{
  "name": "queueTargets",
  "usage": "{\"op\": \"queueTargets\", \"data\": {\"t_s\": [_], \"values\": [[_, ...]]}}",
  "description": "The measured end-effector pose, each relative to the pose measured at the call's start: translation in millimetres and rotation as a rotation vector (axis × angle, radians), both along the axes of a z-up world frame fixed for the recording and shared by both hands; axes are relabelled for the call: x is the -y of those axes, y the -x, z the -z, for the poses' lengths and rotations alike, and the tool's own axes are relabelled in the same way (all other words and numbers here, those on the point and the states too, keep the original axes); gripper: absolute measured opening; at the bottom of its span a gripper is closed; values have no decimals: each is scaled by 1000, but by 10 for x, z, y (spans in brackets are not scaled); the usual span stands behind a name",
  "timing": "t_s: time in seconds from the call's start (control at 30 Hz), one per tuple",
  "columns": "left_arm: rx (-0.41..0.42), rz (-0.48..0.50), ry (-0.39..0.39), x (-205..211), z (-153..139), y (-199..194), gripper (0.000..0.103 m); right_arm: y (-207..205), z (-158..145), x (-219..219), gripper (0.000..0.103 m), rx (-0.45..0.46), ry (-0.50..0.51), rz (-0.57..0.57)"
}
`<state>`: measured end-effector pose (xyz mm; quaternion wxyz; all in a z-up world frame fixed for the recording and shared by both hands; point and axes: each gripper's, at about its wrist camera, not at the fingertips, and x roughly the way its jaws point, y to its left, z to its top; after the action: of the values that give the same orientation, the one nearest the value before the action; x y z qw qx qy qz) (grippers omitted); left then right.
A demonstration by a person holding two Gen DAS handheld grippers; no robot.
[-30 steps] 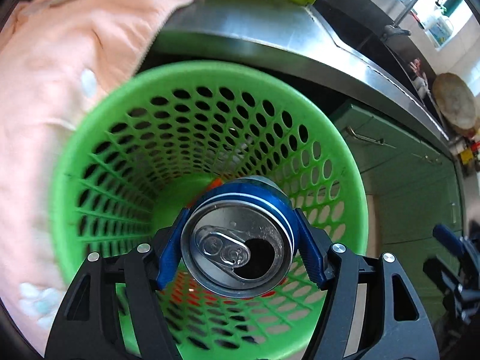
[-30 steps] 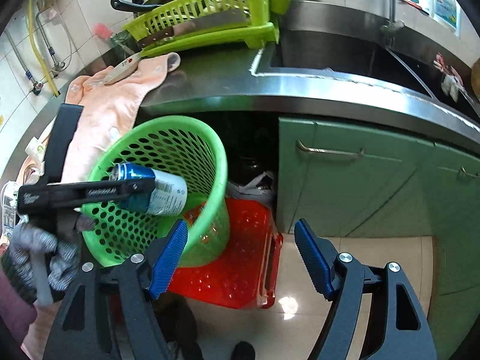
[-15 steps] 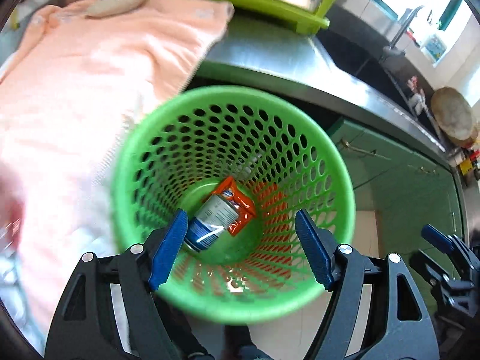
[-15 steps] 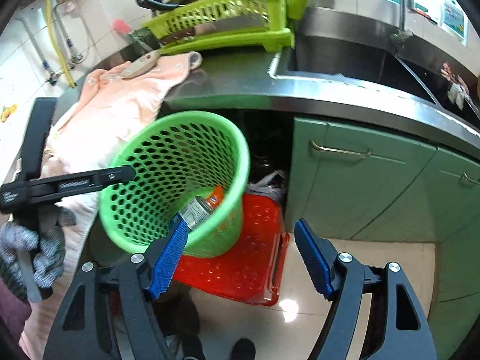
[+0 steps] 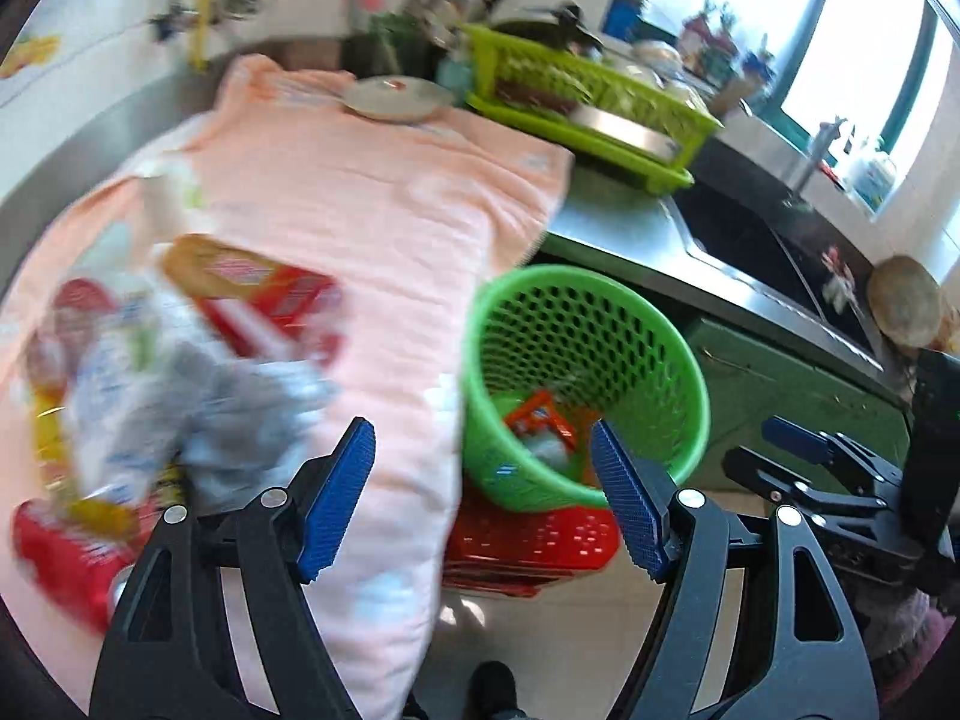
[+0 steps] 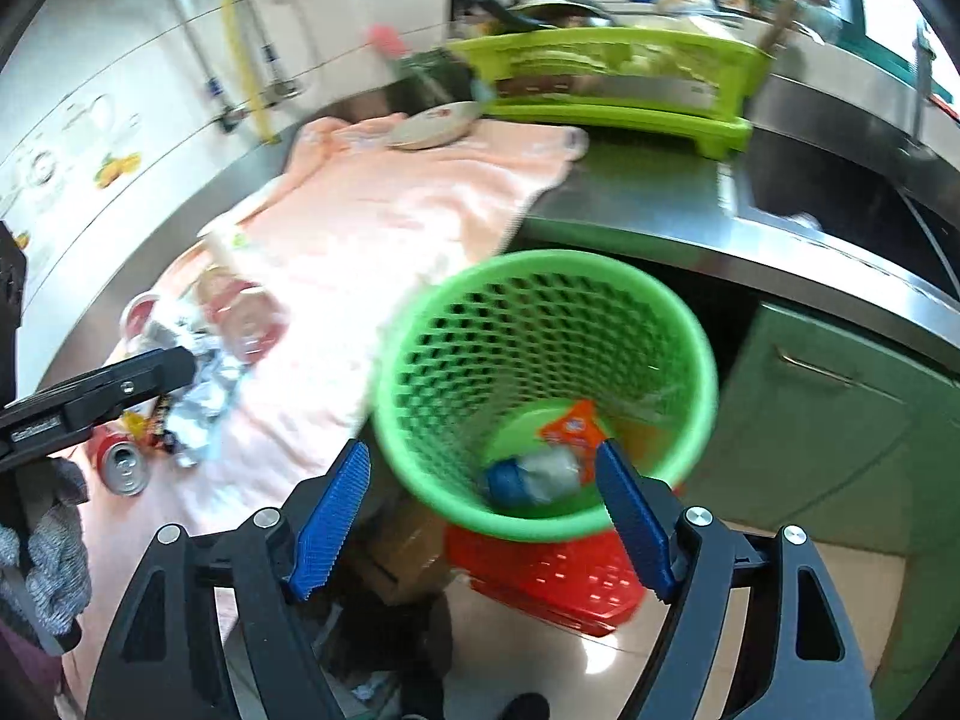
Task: Collect trash
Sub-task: 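Grasp the crumpled foil with the right tool while the left tool grasps the milk carton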
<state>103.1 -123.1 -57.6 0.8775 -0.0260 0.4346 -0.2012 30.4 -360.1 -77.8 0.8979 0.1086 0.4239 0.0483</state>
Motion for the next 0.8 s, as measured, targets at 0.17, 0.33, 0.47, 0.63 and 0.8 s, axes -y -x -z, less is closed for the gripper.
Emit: {"op": "queueTargets", "data": {"t_s": [0.17,0.33,0.47,0.63,0.8], "values": [[38,-91,-3,-602,-165,203,73,-151,-17,-484,75,0,-35,-93],[45,-191,-14,-1168,-175,329,73,-360,2,-984,75,-8,-74,-182],[41,-254,-8,-1501,-159,426,73,-529,65,-1336,75,-23,-111,-239],[52,-305,-5,-1849,-175,497,73,-749,182,-1671,75,-53,-143,-262],[59,-328,3,-2035,-190,510,73,-970,298,-1881,72,-83,-179,-244]]}}
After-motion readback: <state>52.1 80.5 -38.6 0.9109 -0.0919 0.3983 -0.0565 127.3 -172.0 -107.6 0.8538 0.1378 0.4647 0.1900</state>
